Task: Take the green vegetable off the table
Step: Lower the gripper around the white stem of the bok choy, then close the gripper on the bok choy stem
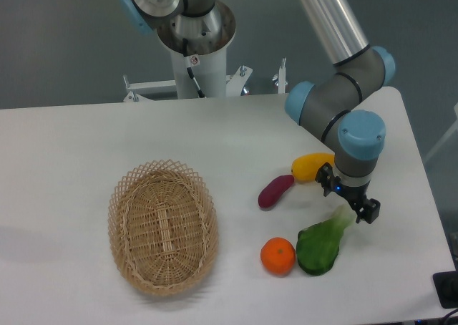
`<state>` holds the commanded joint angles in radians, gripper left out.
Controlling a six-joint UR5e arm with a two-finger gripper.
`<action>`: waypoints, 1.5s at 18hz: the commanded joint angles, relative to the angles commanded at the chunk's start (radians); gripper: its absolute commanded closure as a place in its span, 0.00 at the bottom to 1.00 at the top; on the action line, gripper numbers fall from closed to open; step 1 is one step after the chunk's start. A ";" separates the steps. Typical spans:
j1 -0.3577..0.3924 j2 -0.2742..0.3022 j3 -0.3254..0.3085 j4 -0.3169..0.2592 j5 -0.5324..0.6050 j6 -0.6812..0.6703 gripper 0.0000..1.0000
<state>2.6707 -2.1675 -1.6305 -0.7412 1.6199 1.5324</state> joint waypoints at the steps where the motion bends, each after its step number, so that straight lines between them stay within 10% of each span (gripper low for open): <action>1: 0.000 -0.002 -0.006 0.017 0.000 0.000 0.00; 3: 0.000 -0.002 -0.008 0.029 0.000 0.000 0.00; 8: -0.003 -0.006 -0.006 0.051 0.000 0.000 0.50; 12: -0.003 -0.006 -0.003 0.051 0.000 0.002 0.63; 20: 0.005 0.009 0.040 0.049 -0.031 0.002 0.64; 27: 0.038 0.130 0.058 0.039 -0.359 -0.176 0.64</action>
<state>2.7090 -2.0374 -1.5723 -0.7025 1.2614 1.3563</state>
